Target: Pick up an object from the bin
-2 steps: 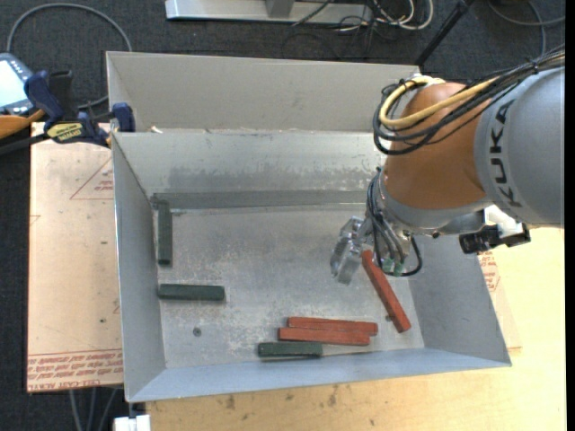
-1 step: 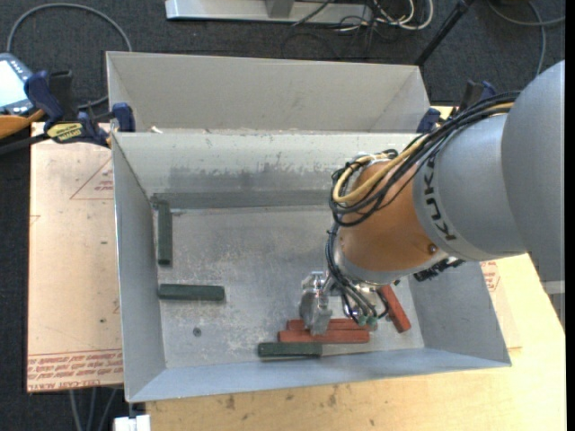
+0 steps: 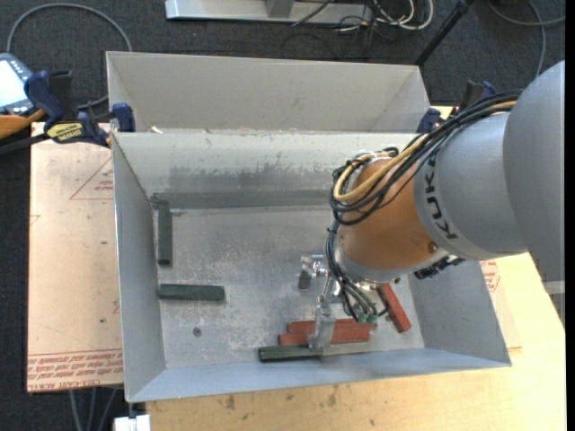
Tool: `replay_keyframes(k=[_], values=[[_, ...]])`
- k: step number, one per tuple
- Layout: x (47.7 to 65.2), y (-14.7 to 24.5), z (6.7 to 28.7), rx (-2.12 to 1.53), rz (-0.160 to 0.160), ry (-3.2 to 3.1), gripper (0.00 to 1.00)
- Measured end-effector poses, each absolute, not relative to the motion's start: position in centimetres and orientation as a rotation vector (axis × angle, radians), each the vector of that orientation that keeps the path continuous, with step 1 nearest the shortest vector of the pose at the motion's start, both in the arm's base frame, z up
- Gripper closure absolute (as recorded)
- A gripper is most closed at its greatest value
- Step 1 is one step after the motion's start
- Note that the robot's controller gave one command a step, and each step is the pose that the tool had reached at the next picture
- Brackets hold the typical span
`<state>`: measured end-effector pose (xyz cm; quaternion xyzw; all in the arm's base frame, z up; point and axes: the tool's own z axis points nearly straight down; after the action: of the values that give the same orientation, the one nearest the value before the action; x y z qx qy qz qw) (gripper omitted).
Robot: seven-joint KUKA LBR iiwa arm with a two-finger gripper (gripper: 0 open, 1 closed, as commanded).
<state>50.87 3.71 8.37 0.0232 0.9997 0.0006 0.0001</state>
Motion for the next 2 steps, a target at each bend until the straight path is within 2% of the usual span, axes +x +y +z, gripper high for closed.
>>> replay_keyframes(k=[1, 2], values=[[48.29, 1.23, 7.1, 0.331, 0.004, 3.118, 0.0], [48.34, 1.22, 7.18, 0.329, 0.003, 3.118, 1.0]])
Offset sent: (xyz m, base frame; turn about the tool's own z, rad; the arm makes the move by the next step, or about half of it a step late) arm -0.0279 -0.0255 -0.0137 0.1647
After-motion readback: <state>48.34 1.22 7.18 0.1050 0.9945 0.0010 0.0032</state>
